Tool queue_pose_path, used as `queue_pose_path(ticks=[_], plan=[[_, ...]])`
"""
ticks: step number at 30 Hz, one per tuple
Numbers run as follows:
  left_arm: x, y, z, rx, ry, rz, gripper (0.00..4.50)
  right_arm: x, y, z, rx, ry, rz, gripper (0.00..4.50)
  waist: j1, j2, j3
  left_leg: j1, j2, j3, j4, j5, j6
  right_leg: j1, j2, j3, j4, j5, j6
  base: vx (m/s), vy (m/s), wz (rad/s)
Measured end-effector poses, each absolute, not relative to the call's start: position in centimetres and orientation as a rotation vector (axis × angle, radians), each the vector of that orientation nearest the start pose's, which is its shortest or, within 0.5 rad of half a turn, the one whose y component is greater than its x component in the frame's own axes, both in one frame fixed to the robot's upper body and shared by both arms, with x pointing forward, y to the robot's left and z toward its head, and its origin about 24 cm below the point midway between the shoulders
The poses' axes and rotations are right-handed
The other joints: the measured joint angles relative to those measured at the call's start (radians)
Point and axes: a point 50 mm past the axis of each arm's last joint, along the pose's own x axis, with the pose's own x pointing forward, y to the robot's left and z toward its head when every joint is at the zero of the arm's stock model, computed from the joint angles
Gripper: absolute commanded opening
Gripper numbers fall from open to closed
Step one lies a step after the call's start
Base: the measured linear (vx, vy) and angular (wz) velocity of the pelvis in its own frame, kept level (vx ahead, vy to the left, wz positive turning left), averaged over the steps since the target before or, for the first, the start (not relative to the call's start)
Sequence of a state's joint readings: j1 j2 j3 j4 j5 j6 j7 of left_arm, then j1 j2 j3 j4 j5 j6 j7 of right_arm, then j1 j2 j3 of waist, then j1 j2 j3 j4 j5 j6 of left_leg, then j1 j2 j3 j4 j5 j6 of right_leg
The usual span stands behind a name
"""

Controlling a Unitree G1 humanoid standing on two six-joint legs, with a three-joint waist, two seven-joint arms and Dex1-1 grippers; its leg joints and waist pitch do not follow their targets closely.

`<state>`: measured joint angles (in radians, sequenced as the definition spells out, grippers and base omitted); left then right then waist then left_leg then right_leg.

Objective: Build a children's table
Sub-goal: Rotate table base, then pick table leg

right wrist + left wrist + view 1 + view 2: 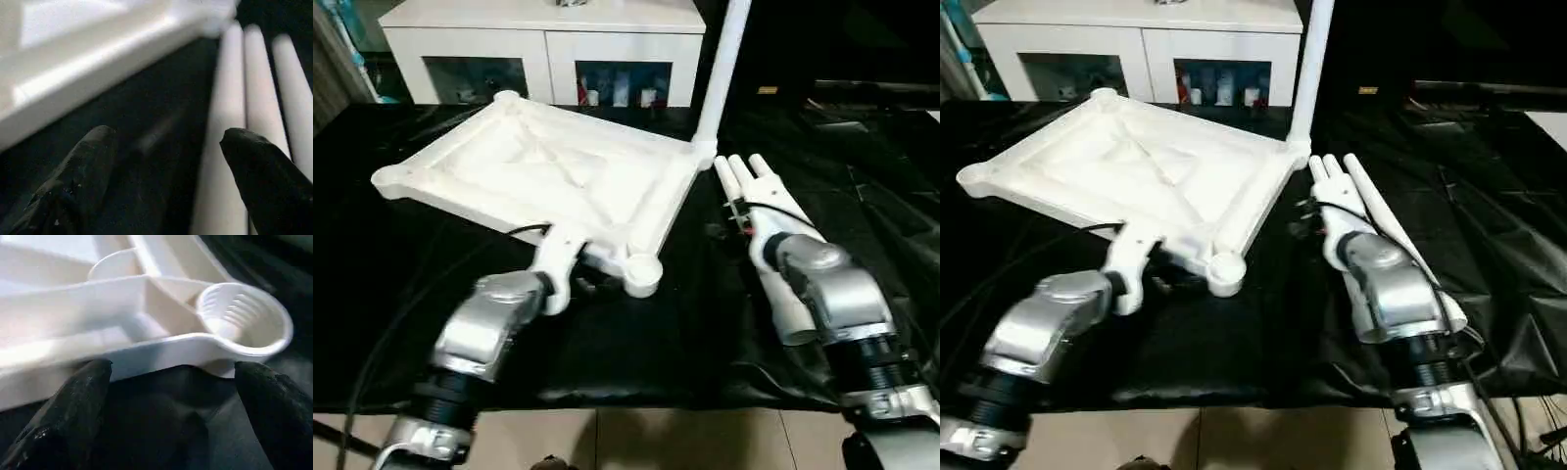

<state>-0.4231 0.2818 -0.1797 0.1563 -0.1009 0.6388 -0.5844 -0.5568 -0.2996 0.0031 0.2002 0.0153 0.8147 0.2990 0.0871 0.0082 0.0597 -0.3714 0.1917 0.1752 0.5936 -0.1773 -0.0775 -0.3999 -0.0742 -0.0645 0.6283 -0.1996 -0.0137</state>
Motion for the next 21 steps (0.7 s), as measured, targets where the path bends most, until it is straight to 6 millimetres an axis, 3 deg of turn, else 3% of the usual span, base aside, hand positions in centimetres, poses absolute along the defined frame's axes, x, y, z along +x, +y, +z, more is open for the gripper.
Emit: queue_pose_path(ticks=[5,12,21], plan=[[30.1,13.5,7.9,0.255,0.452,-0.805,4.50,33.1,-19.8,9.5,-0.124,0.619,0.124,4.42,-0.005,0.000,0.000,0.001,0.000,0.000,0.000,0.000,0.000,0.000,0.001,0.000,0.001,0.000,0.000,0.000,0.000,0.00],[28.1,13.1,9.8,0.317,0.455,-0.997,4.50,32.7,-19.9,9.1,-0.053,0.741,0.110,4.42,0.000,-0.001,0.000,0.002,0.000,0.000,0.000,0.001,-0.002,0.000,0.000,0.001,0.002,0.000,0.000,0.000,0.000,0.00],[27.4,12.4,10.7,0.329,0.449,-1.044,4.50,32.1,-19.7,7.6,0.005,0.865,0.122,4.42,0.000,-0.002,-0.001,0.002,0.000,0.000,0.000,0.002,-0.002,0.000,0.000,0.001,0.003,0.000,0.001,0.000,0.000,0.00]])
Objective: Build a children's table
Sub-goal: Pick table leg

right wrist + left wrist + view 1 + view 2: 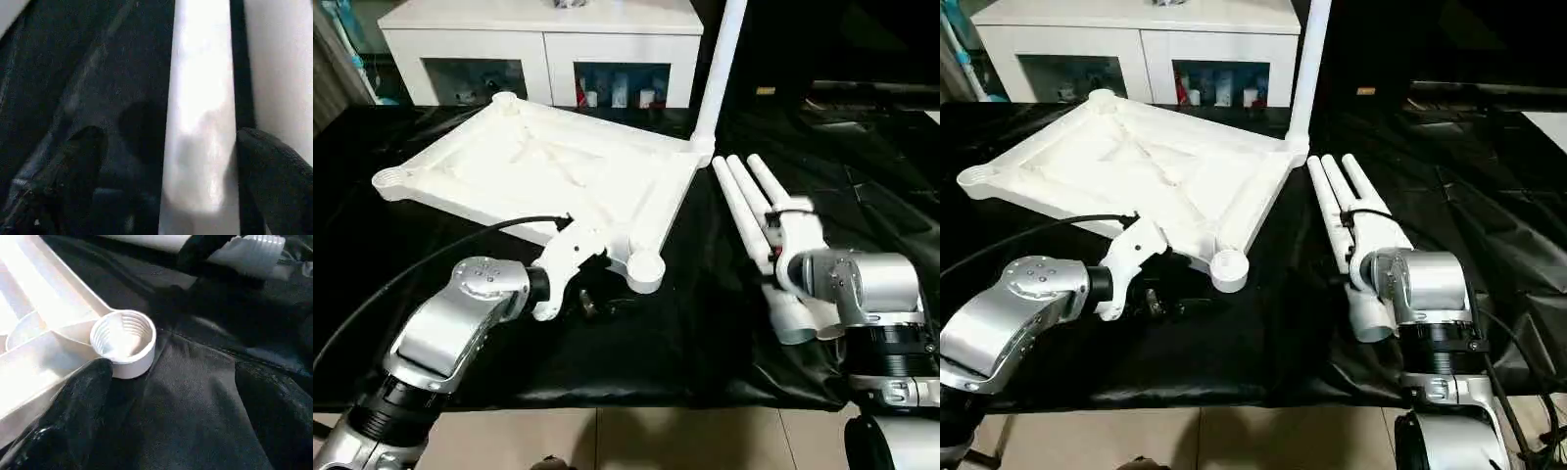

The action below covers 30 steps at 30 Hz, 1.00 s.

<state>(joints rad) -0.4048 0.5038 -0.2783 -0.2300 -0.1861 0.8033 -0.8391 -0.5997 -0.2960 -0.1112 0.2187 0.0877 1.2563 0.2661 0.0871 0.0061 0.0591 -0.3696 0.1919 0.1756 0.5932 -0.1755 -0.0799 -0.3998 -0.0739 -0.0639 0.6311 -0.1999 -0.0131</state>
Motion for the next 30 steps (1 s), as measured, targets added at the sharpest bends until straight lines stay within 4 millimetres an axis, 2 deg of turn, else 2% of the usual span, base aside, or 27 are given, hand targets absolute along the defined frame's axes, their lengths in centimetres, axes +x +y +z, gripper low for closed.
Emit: queue_pose_path(ticks=[7,8,10,11,15,16,22,23,27,28,30], plan=[[27.27,12.32,10.86,0.327,0.450,-1.058,4.50,31.98,-19.53,6.89,0.015,0.900,0.119,4.42,0.000,-0.001,0.000,0.000,0.000,0.000,0.000,0.000,0.000,0.000,0.000,0.000,0.000,0.000,0.000,0.000,0.000,0.00],[27.27,12.37,10.85,0.327,0.453,-1.056,4.50,31.98,-19.53,6.89,0.015,0.900,0.119,4.28,0.000,0.000,0.000,0.000,0.000,0.000,0.000,0.000,0.000,0.000,0.000,0.000,0.000,0.000,0.000,0.000,0.000,0.00],[27.27,12.49,10.83,0.330,0.459,-1.053,4.50,31.97,-19.51,6.88,0.017,0.901,0.120,4.28,0.000,0.000,0.000,0.000,0.000,0.000,0.000,0.000,0.000,0.000,0.000,0.000,0.000,0.000,0.000,0.000,0.000,0.00],[27.28,12.56,10.83,0.332,0.461,-1.050,4.50,31.96,-19.50,6.87,0.018,0.902,0.120,4.07,0.000,0.000,0.000,0.000,0.000,0.000,0.000,0.000,0.000,0.000,0.000,0.000,0.000,0.000,0.000,0.000,0.000,0.00],[27.36,12.62,10.96,0.337,0.462,-1.047,4.50,31.94,-19.47,6.85,0.020,0.905,0.122,3.89,0.000,-0.001,0.000,0.000,0.000,0.000,0.000,0.000,0.000,0.000,0.000,0.000,0.000,0.000,0.000,0.000,0.000,0.00],[27.40,12.61,11.03,0.339,0.460,-1.047,4.50,31.94,-19.46,6.85,0.020,0.905,0.123,3.67,0.000,0.000,0.000,0.000,0.000,0.000,0.000,0.001,0.000,0.000,0.000,0.000,0.000,0.000,0.000,0.000,0.000,0.00],[27.43,12.51,11.40,0.345,0.447,-1.051,4.50,31.91,-19.13,6.77,0.027,0.915,0.132,3.30,0.000,-0.001,0.000,0.000,0.000,0.000,0.000,0.001,0.000,0.000,0.000,0.000,0.001,0.000,0.000,0.000,0.000,0.00],[27.42,12.56,11.42,0.348,0.447,-1.050,4.50,31.91,-19.14,6.77,0.027,0.915,0.132,3.12,0.000,-0.001,0.000,0.000,0.000,0.000,0.000,0.001,0.000,0.000,0.000,0.000,0.001,0.000,0.000,0.000,0.000,0.00],[27.43,12.63,11.43,0.350,0.449,-1.048,4.50,31.90,-19.08,6.75,0.028,0.915,0.134,2.97,0.001,-0.001,0.000,0.000,0.000,0.000,0.000,0.001,0.000,0.000,0.000,0.000,0.001,0.000,0.000,0.000,0.000,0.00],[27.43,12.63,11.43,0.350,0.449,-1.048,4.50,31.90,-19.05,6.74,0.028,0.915,0.134,2.75,0.001,-0.001,0.000,0.000,0.000,0.000,0.000,0.001,0.000,0.000,0.000,0.000,0.001,0.000,0.000,0.000,0.000,0.00],[27.43,12.63,11.42,0.350,0.450,-1.047,4.50,31.90,-18.97,6.72,0.030,0.915,0.137,2.70,0.001,-0.001,0.000,0.000,0.000,0.000,0.000,0.001,0.000,0.000,0.000,0.000,0.001,0.000,0.000,0.000,0.000,0.00]])
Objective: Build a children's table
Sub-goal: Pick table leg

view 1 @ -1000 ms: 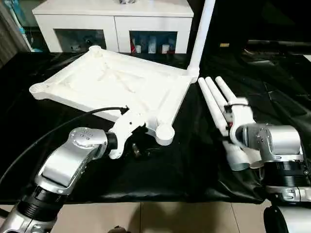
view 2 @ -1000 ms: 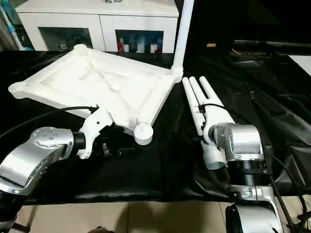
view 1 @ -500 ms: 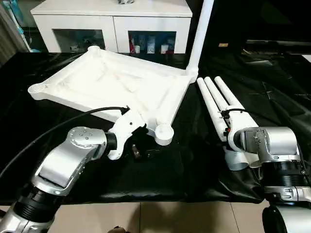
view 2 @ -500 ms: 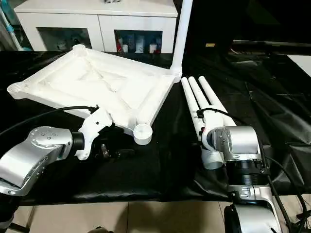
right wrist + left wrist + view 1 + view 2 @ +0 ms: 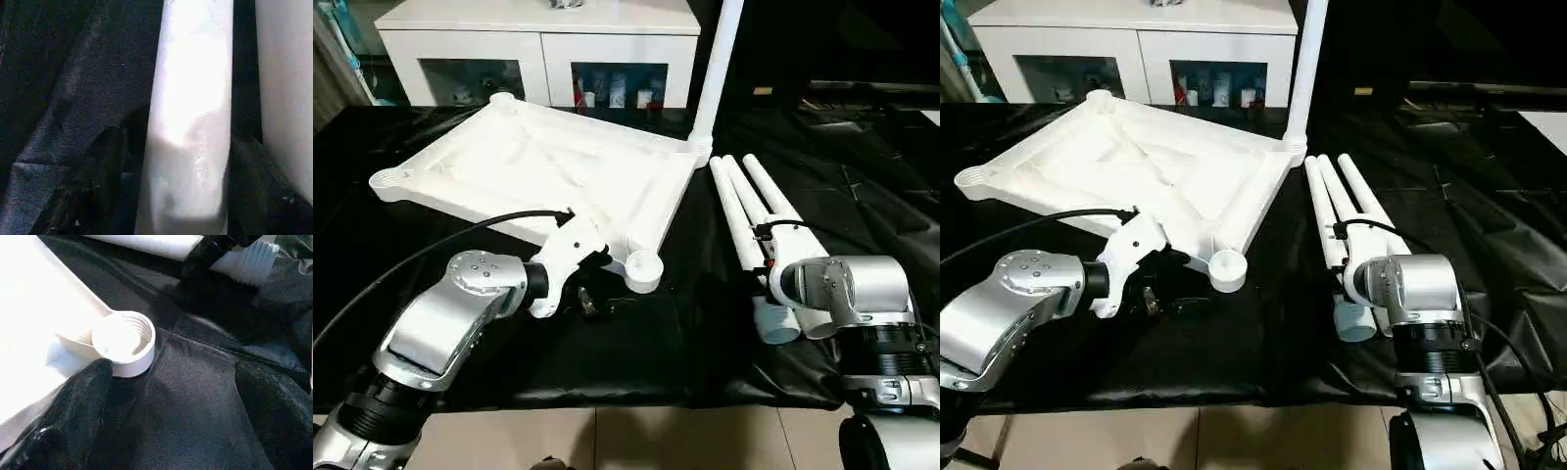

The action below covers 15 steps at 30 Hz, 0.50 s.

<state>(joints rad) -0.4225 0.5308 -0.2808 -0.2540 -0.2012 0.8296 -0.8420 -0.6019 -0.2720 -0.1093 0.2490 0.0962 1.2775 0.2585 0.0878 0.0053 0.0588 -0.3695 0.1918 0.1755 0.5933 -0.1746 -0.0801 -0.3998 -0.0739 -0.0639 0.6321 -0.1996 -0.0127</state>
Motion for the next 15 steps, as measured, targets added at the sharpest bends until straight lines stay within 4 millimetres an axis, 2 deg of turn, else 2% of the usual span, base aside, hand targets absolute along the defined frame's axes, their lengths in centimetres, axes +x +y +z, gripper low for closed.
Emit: queue_pose_path(ticks=[1,3,4,6,7,11,15], plan=[[27.4,12.6,11.4,0.349,0.450,-1.047,4.50,31.9,-18.9,6.7,0.030,0.916,0.138,2.70,0.000,0.000,0.000,0.000,0.000,0.000,0.000,0.000,0.000,0.000,0.000,0.000,0.000,0.000,0.000,0.000,0.000,0.00],[27.5,12.5,11.4,0.347,0.446,-1.043,4.50,31.9,-18.8,6.7,0.030,0.916,0.135,2.32,0.000,0.000,0.000,0.000,0.000,0.000,0.000,0.000,0.000,0.000,0.000,0.000,0.000,0.000,0.000,0.000,0.000,0.00],[27.5,12.4,11.4,0.344,0.441,-1.037,4.50,31.9,-18.8,6.6,0.029,0.916,0.131,2.28,0.000,0.000,0.000,0.000,0.000,0.000,0.000,0.000,0.000,0.000,0.000,0.000,0.000,0.000,0.000,0.000,0.000,0.00],[27.8,11.9,11.3,0.315,0.414,-0.995,4.50,31.9,-19.0,6.6,0.038,0.914,0.116,2.23,0.001,0.000,0.000,0.000,0.000,0.000,0.000,0.000,0.000,0.000,0.000,0.000,0.000,0.000,0.000,0.000,0.000,0.00],[28.1,11.6,11.3,0.298,0.395,-0.958,4.50,31.9,-19.0,6.5,0.042,0.913,0.110,2.03,0.001,-0.001,0.000,0.000,0.000,0.000,0.001,0.000,0.000,0.000,0.000,0.000,0.001,0.000,0.000,0.000,0.000,0.00],[29.7,12.0,12.0,0.188,0.296,-0.782,4.50,31.8,-18.9,6.4,0.065,0.893,0.106,1.91,-0.001,-0.002,-0.001,0.001,0.000,0.000,0.001,0.000,0.000,0.001,0.000,0.000,0.000,0.001,0.001,0.000,0.000,0.00],[30.2,12.6,12.5,0.134,0.252,-0.686,4.50,31.8,-18.6,6.3,0.081,0.873,0.088,1.89,-0.001,-0.004,-0.003,0.002,0.000,-0.001,0.001,0.001,0.000,0.002,0.000,0.000,0.001,0.001,0.001,0.000,0.000,0.00]])
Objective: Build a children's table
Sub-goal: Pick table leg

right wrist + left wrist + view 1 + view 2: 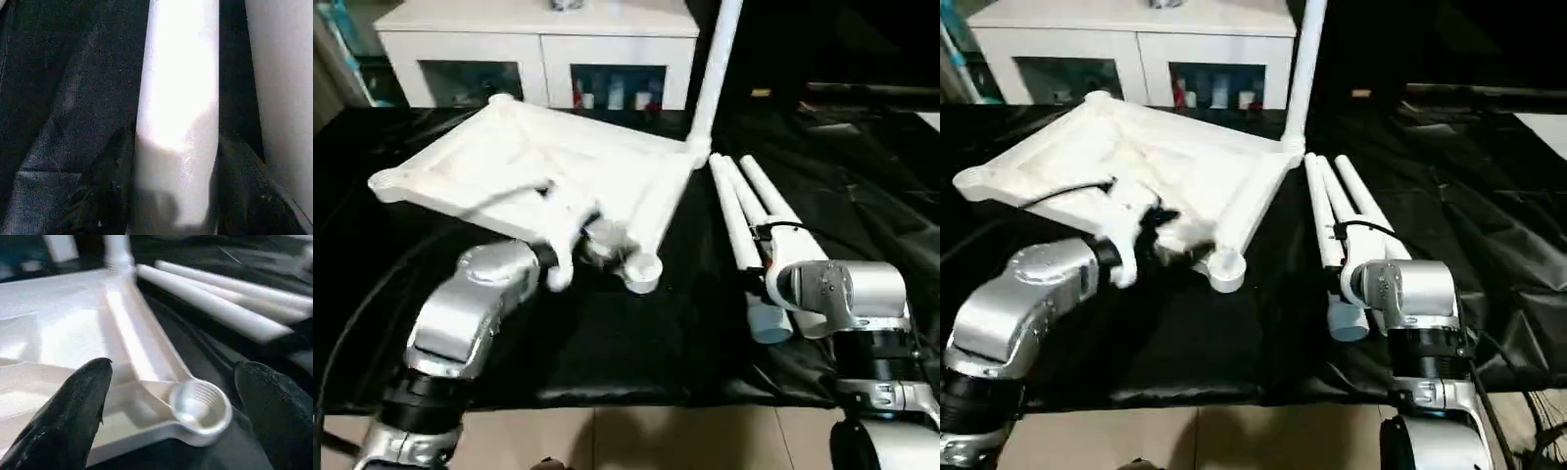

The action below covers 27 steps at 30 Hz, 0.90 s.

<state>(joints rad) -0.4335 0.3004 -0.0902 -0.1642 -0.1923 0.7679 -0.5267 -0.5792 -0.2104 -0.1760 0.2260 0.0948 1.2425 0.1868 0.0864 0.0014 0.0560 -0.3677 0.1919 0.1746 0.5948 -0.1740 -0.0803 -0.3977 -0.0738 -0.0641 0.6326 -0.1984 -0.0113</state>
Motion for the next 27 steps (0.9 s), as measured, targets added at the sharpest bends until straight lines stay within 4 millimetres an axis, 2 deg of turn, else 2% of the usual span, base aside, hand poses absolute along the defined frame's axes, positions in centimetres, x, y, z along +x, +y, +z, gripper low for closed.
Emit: queue_pose_path(ticks=[6,9,13,16,18,23,27], plan=[[31.0,12.9,12.4,-0.011,0.206,-0.587,4.50,31.9,-18.2,6.5,0.099,0.809,0.057,1.88,0.003,0.000,0.000,-0.001,0.000,0.000,0.001,0.000,0.000,0.000,0.000,0.000,-0.001,0.001,0.001,0.000,0.000,0.00],[31.2,13.1,12.4,-0.060,0.195,-0.575,4.50,32.3,-17.9,7.3,0.125,0.647,0.083,1.88,0.004,0.000,0.000,-0.004,0.000,0.000,0.001,0.000,0.000,-0.003,0.000,0.000,-0.001,0.001,0.001,0.000,0.000,0.00],[31.3,12.4,13.4,-0.151,0.148,-0.630,4.50,32.4,-17.6,11.4,0.141,0.292,0.255,1.88,0.005,-0.001,0.001,-0.006,0.000,0.000,0.001,-0.001,0.002,-0.004,0.000,0.000,-0.002,0.001,0.002,0.000,0.000,0.00],[31.4,10.7,15.2,-0.289,0.135,-0.756,4.50,31.8,-16.2,13.9,0.163,0.152,0.414,1.87,0.004,-0.003,0.000,-0.005,0.000,0.000,0.001,-0.001,0.002,-0.004,0.000,0.000,-0.001,0.001,0.002,0.000,0.000,0.00],[31.2,10.0,15.8,-0.355,0.147,-0.824,4.50,31.5,-15.4,14.0,0.162,0.132,0.490,1.86,0.005,-0.003,0.000,-0.005,0.000,0.000,0.001,0.000,0.004,-0.004,0.000,0.000,-0.001,0.001,0.002,0.000,0.000,0.00],[31.2,9.4,16.5,-0.550,0.155,-0.893,4.50,30.4,-14.7,12.7,0.137,0.129,0.621,1.86,0.010,-0.005,0.001,-0.007,0.000,0.000,0.002,0.003,0.007,-0.004,-0.001,0.000,-0.001,0.002,0.002,0.000,0.000,0.00],[31.7,9.0,18.0,-0.648,0.111,-0.919,4.50,29.4,-13.1,13.0,0.109,0.094,0.773,1.86,0.013,-0.005,0.001,-0.007,0.000,0.000,0.003,0.003,0.007,-0.003,-0.001,0.000,-0.002,0.003,0.002,0.000,0.000,0.00]])
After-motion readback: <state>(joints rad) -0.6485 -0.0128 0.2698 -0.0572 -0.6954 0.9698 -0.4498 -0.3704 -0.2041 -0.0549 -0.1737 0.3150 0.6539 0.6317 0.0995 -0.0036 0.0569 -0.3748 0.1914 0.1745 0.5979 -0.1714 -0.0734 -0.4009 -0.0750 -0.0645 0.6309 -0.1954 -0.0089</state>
